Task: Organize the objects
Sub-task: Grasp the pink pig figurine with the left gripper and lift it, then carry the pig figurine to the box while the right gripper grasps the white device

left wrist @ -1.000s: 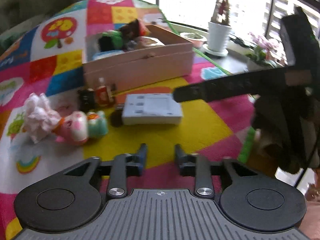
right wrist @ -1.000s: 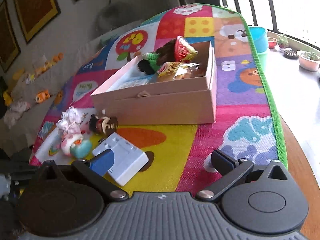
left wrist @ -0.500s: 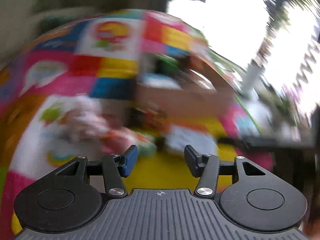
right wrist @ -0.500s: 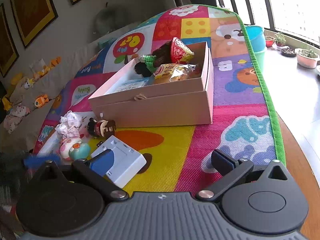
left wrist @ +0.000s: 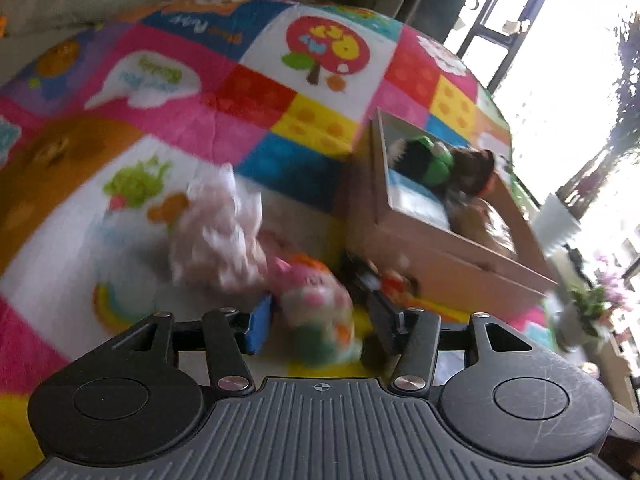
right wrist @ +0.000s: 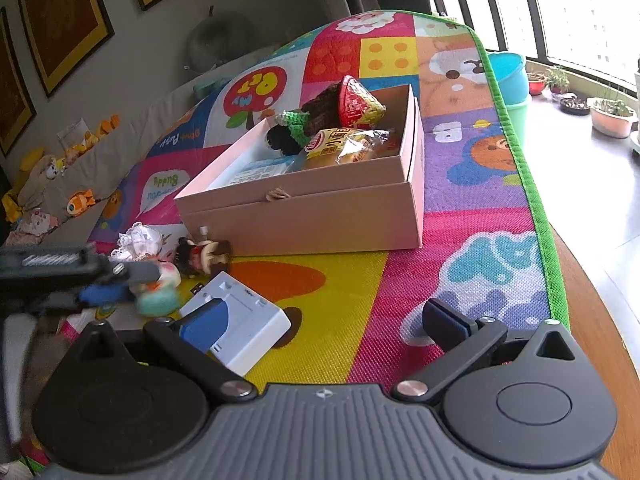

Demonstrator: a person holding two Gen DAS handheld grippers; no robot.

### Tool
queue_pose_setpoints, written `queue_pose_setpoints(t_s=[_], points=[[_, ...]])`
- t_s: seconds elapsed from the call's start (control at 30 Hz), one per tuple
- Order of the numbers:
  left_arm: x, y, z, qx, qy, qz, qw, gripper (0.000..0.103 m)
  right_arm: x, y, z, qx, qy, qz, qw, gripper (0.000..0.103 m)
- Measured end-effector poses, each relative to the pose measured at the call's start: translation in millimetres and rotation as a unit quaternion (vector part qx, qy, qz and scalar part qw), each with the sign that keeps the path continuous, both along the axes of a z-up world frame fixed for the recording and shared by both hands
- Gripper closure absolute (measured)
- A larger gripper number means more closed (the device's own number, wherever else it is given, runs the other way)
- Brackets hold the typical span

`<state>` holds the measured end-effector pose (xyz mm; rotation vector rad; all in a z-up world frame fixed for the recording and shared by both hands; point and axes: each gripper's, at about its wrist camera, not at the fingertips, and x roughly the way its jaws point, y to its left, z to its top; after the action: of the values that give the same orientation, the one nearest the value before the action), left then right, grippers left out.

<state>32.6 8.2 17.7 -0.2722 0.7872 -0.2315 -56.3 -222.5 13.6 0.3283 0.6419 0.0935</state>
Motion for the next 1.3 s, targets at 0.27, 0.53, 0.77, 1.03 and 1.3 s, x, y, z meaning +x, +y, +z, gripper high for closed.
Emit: queue_pose_setpoints(t_s=[0.27,0.53,0.77,1.03,1.3], points=[[1,-5,-6,0.039,-0.003,-0.049,0.998,0.053,-1,4,1,-0.014,0.001,0.001,1.0,0.0],[-47,19,-2,0.045,0.011,-0.153,0.9872,0.054,8,48,13,-0.15,-0.024,0.108,0.982,0.0],[-54,50,-5,0.037,0.007,-0.124,0.9916,0.053,38,72,6,-0.15,0.03,0.155,0.976,0.018],[-56,46,-9,0.038,-0.008,-0.135,0.9901,0.053,6,100,21,-0.174,0.003,0.209,0.962,0.023],[-61,48,-8,0.036,-0.012,-0.136,0.99,0.054,49,105,9,-0.175,0.038,0.167,0.97,0.049]])
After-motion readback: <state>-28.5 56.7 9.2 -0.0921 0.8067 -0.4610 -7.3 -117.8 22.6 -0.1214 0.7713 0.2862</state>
